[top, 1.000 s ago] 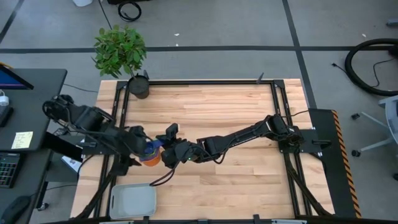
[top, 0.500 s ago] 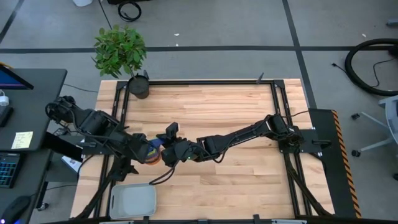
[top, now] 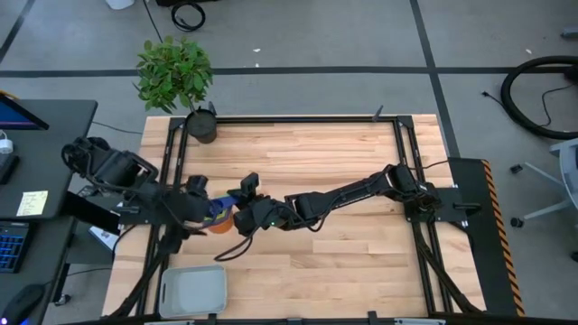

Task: Nest measuring cups in basket
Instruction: Put the stacked measuring cups into the gray bin

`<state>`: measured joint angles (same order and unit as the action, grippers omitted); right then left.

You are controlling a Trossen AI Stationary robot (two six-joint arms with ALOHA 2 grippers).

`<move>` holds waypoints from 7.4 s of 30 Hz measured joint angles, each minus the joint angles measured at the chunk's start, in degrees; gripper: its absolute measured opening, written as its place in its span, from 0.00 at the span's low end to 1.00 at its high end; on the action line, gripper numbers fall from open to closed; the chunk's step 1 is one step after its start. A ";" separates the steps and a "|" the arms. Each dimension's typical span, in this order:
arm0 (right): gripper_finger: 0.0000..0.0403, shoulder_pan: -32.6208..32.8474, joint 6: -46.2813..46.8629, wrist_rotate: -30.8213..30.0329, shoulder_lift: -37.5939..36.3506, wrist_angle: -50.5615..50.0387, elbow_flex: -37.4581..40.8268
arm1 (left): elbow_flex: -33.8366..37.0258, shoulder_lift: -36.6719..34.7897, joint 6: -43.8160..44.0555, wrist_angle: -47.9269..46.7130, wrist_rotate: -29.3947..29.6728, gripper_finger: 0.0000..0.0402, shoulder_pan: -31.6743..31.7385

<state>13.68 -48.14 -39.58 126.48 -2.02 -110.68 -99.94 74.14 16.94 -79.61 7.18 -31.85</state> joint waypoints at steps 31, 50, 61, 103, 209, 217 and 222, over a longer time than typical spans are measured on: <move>0.21 -0.71 -0.06 0.22 0.00 2.41 0.00 | 0.09 7.31 9.49 -10.40 21.09 0.51 -8.62; 0.21 -0.71 -3.14 0.20 0.17 1.96 0.00 | 6.19 7.00 13.48 -10.29 21.14 0.51 -6.52; 0.21 -1.55 -2.66 0.33 0.15 1.50 0.03 | 6.58 6.72 16.97 -10.27 20.42 0.51 -6.89; 0.21 -3.64 -2.93 0.24 0.09 1.53 0.00 | 6.60 2.70 19.77 -3.95 18.93 0.51 -6.83; 0.21 -4.54 -6.09 3.85 -0.02 1.84 -0.01 | 6.60 5.71 16.22 -9.05 20.53 0.55 -1.93; 0.21 -4.68 -6.27 3.85 0.02 3.75 0.00 | 6.60 5.71 19.64 -9.24 18.71 0.55 -1.95; 0.21 -4.68 -8.61 3.85 0.07 5.13 0.00 | 6.60 5.69 20.17 -9.10 18.03 0.55 -1.95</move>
<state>8.99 -56.75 -35.73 126.54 3.11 -110.67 -93.34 79.83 37.11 -88.71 25.20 -33.80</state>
